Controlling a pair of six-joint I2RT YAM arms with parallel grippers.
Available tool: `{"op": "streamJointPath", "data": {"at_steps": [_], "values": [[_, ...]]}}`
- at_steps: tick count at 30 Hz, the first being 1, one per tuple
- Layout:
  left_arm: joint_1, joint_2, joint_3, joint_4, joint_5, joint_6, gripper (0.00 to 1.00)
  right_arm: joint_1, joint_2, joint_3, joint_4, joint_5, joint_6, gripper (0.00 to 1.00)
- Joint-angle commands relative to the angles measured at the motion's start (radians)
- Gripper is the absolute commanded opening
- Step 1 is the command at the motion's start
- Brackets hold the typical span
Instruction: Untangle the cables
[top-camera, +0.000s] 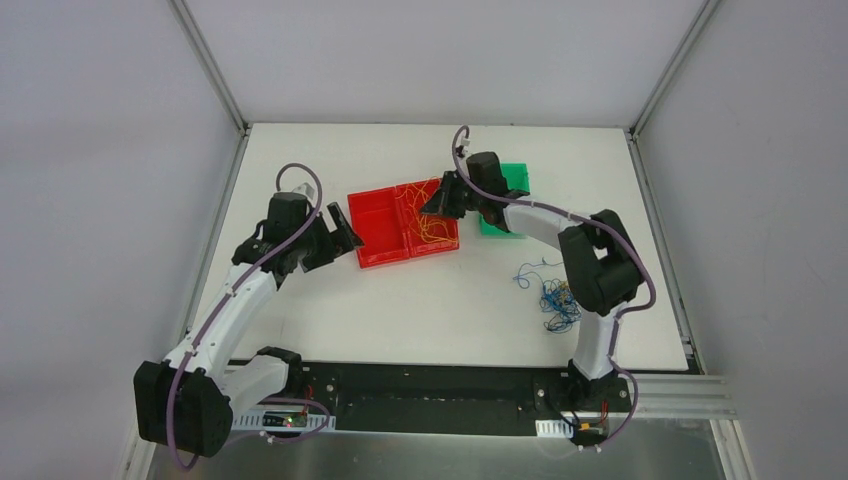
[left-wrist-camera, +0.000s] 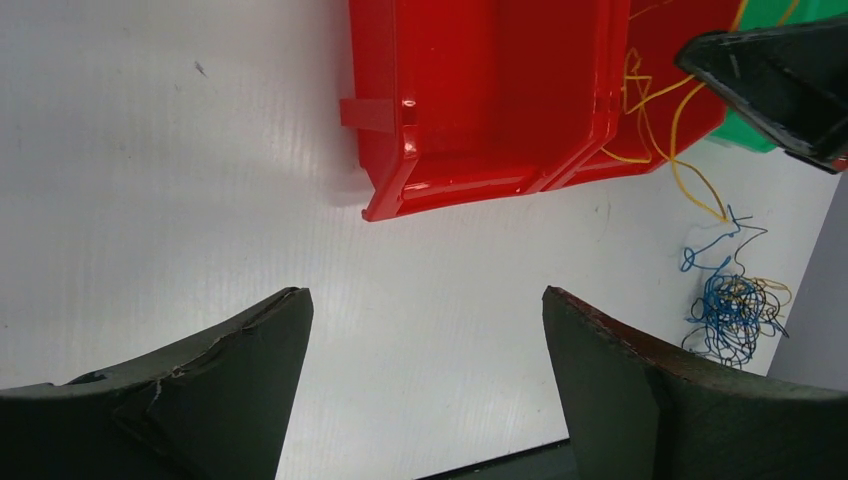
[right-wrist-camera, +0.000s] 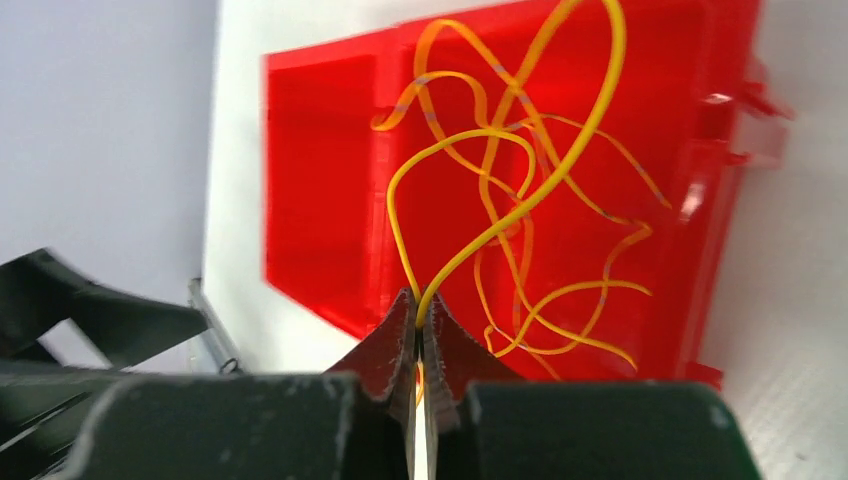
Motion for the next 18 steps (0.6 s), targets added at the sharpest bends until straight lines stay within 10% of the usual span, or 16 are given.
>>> {"op": "streamJointPath", "data": {"at_steps": [1,9,18], "values": [[0.005,0.015,-0.01,0.084,0.002,-0.022,0.88,0.003,0.047,0.086,-0.067,0.127,-0.093,0.0],[0.003,0.14,0.012,0.175,0.003,-0.038,0.86,0.134,0.171,0.286,-0.459,0.563,-0.317,0.0],[0.003,0.311,0.04,0.268,0.029,-0.043,0.75,0.188,0.221,0.346,-0.551,0.61,-0.319,0.0]]}}
